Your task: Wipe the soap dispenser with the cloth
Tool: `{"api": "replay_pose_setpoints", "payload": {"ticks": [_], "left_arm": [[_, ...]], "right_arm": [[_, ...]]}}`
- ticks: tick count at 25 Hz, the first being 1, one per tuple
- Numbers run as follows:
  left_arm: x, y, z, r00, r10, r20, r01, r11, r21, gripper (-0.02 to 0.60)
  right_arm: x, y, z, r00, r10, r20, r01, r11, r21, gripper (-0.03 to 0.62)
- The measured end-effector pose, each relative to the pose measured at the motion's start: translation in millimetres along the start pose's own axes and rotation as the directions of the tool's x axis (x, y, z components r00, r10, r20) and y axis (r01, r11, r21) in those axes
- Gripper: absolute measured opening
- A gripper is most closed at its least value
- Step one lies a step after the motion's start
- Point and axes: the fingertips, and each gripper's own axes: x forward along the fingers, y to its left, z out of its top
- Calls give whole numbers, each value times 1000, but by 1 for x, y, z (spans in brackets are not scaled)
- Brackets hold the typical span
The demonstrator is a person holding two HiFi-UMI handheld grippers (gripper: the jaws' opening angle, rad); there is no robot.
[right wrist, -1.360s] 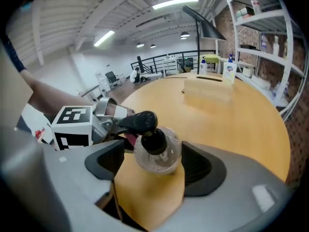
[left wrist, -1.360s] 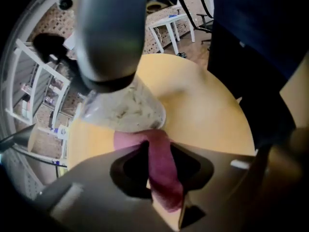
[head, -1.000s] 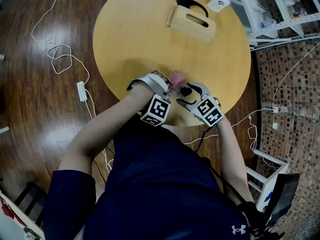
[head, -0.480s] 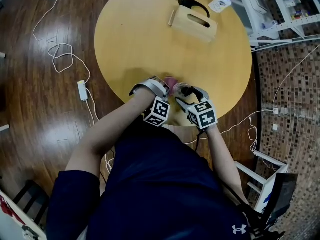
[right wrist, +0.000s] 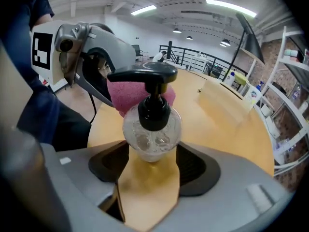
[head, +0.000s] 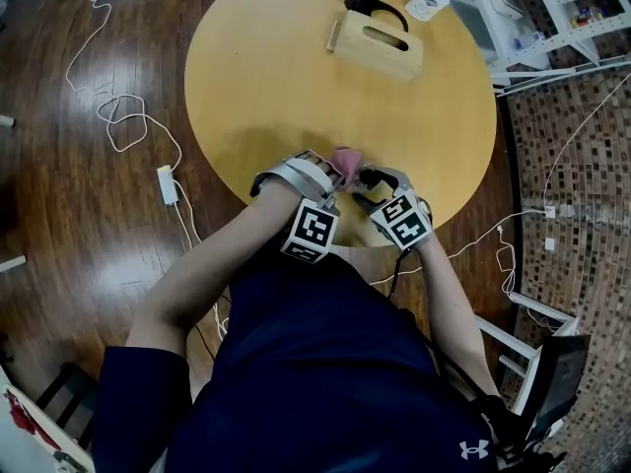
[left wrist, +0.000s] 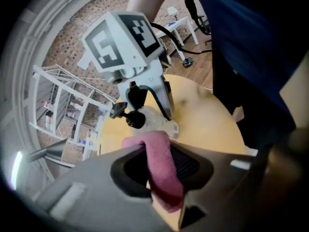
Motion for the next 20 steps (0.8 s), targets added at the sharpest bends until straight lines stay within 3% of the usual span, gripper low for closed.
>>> {"api": "replay_pose_setpoints", "payload": {"ticks": [2, 3, 4, 6, 7, 9, 11, 13, 17, 18, 20], "left_arm": [[-2, 5, -6, 1000, 21, 17, -18, 985, -171, 107], [-5, 7, -11, 999, 35, 32, -23, 952, -304, 107], [-9, 9, -18, 998, 50, 49, -23, 893, -449, 107], [-20, 9, -35, 993, 89, 80, -8, 716, -698, 107], [-26, 7, -41, 990, 111, 92, 3, 623, -782, 107], [-38, 4, -44, 980, 154, 122, 36, 471, -882, 107], [-48, 3, -38, 969, 196, 154, 73, 366, -928, 107], [-58, 2, -31, 959, 228, 171, 98, 302, -948, 107], [-65, -7, -31, 957, 243, 159, 98, 243, -965, 107], [-64, -10, -34, 959, 240, 151, 97, 225, -969, 107], [-62, -16, -43, 963, 232, 140, 98, 181, -978, 107]], "right_arm": [[-3, -1, 2, 999, -11, 52, 7, 997, 79, 313], [-7, -2, 4, 995, -27, 98, 13, 990, 139, 328], [-12, -4, 7, 988, -49, 149, 18, 979, 202, 352], [-16, -5, 14, 970, -93, 224, 27, 959, 281, 399], [-14, -3, 16, 964, -111, 240, 39, 957, 287, 409], [-1, -1, 14, 958, -147, 248, 74, 957, 281, 416], [14, -5, 10, 953, -168, 253, 85, 947, 309, 416], [28, -9, 9, 950, -154, 273, 52, 936, 348, 419], [38, -12, 13, 941, -140, 308, 24, 936, 351, 379], [37, -13, 13, 938, -137, 317, 4, 922, 387, 375], [26, -17, 17, 924, -132, 359, -76, 856, 511, 370]]}}
